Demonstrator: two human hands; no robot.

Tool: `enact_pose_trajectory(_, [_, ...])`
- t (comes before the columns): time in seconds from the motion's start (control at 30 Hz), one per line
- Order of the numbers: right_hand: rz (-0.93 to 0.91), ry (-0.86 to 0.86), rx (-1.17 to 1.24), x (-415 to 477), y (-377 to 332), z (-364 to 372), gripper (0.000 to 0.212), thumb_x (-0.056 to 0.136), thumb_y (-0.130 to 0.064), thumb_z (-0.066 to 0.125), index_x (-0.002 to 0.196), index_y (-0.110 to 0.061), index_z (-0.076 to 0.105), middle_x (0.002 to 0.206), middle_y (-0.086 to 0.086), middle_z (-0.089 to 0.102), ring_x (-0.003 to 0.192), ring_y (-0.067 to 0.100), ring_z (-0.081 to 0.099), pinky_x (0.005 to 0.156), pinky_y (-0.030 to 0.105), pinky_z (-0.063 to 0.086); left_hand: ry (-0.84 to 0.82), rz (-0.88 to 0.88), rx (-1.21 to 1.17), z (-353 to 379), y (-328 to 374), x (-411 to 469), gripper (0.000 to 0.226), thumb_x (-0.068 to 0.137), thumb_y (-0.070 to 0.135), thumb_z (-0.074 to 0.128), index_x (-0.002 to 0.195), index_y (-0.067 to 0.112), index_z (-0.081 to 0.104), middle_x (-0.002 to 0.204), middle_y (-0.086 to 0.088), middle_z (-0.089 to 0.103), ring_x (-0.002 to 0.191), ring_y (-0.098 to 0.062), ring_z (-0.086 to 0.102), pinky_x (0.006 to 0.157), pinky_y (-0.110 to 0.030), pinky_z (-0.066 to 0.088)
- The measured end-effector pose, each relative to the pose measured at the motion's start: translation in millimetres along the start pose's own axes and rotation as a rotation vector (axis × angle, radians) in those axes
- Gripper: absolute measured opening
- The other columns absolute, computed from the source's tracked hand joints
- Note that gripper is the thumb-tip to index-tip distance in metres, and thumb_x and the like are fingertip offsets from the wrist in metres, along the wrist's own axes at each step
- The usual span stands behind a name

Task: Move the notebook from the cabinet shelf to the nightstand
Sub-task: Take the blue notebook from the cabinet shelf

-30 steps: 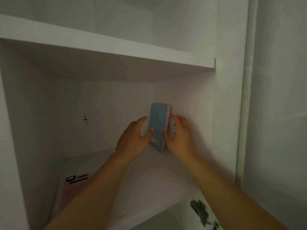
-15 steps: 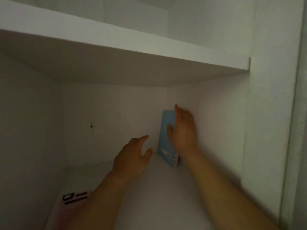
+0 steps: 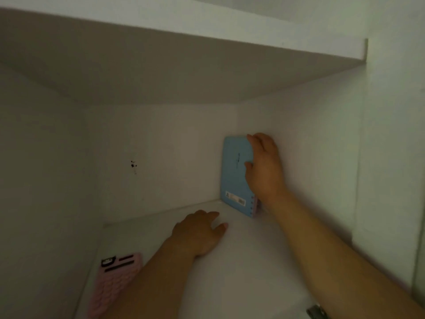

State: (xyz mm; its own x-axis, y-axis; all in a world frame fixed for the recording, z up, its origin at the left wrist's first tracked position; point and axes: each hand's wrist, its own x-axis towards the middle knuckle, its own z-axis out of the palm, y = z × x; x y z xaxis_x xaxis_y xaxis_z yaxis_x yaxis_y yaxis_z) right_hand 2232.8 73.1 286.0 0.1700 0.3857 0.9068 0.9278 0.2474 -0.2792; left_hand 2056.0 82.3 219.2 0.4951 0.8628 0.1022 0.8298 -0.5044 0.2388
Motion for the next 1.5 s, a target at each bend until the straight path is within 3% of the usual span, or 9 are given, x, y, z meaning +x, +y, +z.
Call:
enact_pose_trajectory(0.2, [0.027, 0.014, 0.084, 0, -4, -11, 0.060, 0.075, 0.013, 0.053, 0.132, -0.002, 0.043, 0.135, 0.019, 0.041, 0.124, 0.030, 0.040, 0.108, 0.036, 0.032, -0.024, -0.015, -0.039, -4, -1, -2, 0.061, 0.089, 0.062, 0.026, 0.142, 0.032, 0.027, 0.153, 0.000, 0.024, 0.138, -0.020, 0.025, 0.113, -0.037, 0.021])
enact_pose_trajectory(0.33, [0.005, 0.023, 0.110, -3, -18, -25, 0.059, 0.077, 0.013, 0.051, 0.134, -0.004, 0.042, 0.138, 0.016, 0.039, 0.125, 0.024, 0.039, 0.105, 0.018, 0.026, 0.039, -0.023, -0.081, -11, -2, -6, 0.059, 0.089, 0.061, 0.028, 0.141, 0.032, 0.030, 0.152, 0.001, 0.025, 0.137, -0.018, 0.026, 0.112, -0.035, 0.022])
enact_pose_trajectory(0.47, [-0.016, 0.011, 0.095, -15, -20, -28, 0.060, 0.079, 0.012, 0.051, 0.135, -0.005, 0.040, 0.142, 0.014, 0.038, 0.130, 0.025, 0.035, 0.109, 0.022, 0.023, 0.094, -0.030, -0.072, -11, -6, -4, 0.058, 0.089, 0.060, 0.029, 0.140, 0.033, 0.031, 0.150, 0.001, 0.028, 0.136, -0.018, 0.027, 0.112, -0.035, 0.023])
enact_pose_trajectory(0.67, [0.007, 0.019, 0.142, -19, -13, -30, 0.061, 0.084, 0.006, 0.052, 0.139, -0.012, 0.034, 0.144, 0.009, 0.035, 0.130, 0.019, 0.034, 0.103, 0.007, 0.016, -0.046, -0.075, 0.085, -3, -2, 1, 0.059, 0.088, 0.061, 0.025, 0.140, 0.032, 0.027, 0.150, -0.002, 0.025, 0.136, -0.023, 0.025, 0.111, -0.045, 0.023])
enact_pose_trajectory(0.83, [0.050, 0.015, 0.189, -23, -14, -32, 0.059, 0.085, 0.003, 0.055, 0.139, -0.010, 0.033, 0.134, 0.007, 0.045, 0.112, -0.005, 0.032, 0.088, -0.010, 0.014, -0.047, -0.083, 0.089, -2, -3, 2, 0.060, 0.088, 0.061, 0.026, 0.141, 0.032, 0.026, 0.151, -0.003, 0.025, 0.136, -0.024, 0.026, 0.111, -0.045, 0.024])
enact_pose_trajectory(1.03, [0.072, 0.062, 0.227, -18, -26, -44, 0.051, 0.084, 0.003, 0.056, 0.132, -0.009, 0.044, 0.120, 0.002, 0.050, 0.102, -0.002, 0.039, 0.081, -0.010, 0.020, -0.055, -0.076, 0.066, -4, -4, 1, 0.060, 0.089, 0.061, 0.026, 0.142, 0.033, 0.025, 0.152, -0.002, 0.022, 0.137, -0.023, 0.024, 0.112, -0.042, 0.022])
enact_pose_trajectory(1.17, [0.117, 0.078, 0.243, -21, -25, -49, 0.053, 0.085, 0.000, 0.055, 0.135, -0.013, 0.040, 0.129, 0.006, 0.051, 0.107, 0.002, 0.042, 0.084, -0.008, 0.024, -0.050, -0.070, 0.058, -4, -5, 3, 0.062, 0.087, 0.063, 0.027, 0.141, 0.033, 0.027, 0.150, -0.002, 0.026, 0.135, -0.023, 0.028, 0.111, -0.041, 0.025])
enact_pose_trajectory(1.33, [0.219, 0.040, 0.268, -32, -21, -50, 0.069, 0.084, -0.004, 0.059, 0.141, -0.025, 0.027, 0.134, -0.002, 0.048, 0.118, 0.010, 0.048, 0.096, 0.022, 0.039, -0.053, -0.057, 0.054, -1, -9, 7, 0.062, 0.087, 0.063, 0.028, 0.141, 0.032, 0.027, 0.150, -0.001, 0.026, 0.135, -0.022, 0.028, 0.111, -0.042, 0.025])
enact_pose_trajectory(1.5, [0.254, 0.069, 0.258, -41, -19, -56, 0.071, 0.083, -0.004, 0.060, 0.141, -0.027, 0.026, 0.129, -0.001, 0.052, 0.114, 0.014, 0.052, 0.091, 0.024, 0.043, -0.052, -0.050, 0.055, -2, -10, 9, 0.061, 0.087, 0.062, 0.030, 0.139, 0.032, 0.031, 0.148, -0.002, 0.029, 0.134, -0.022, 0.031, 0.110, -0.039, 0.027])
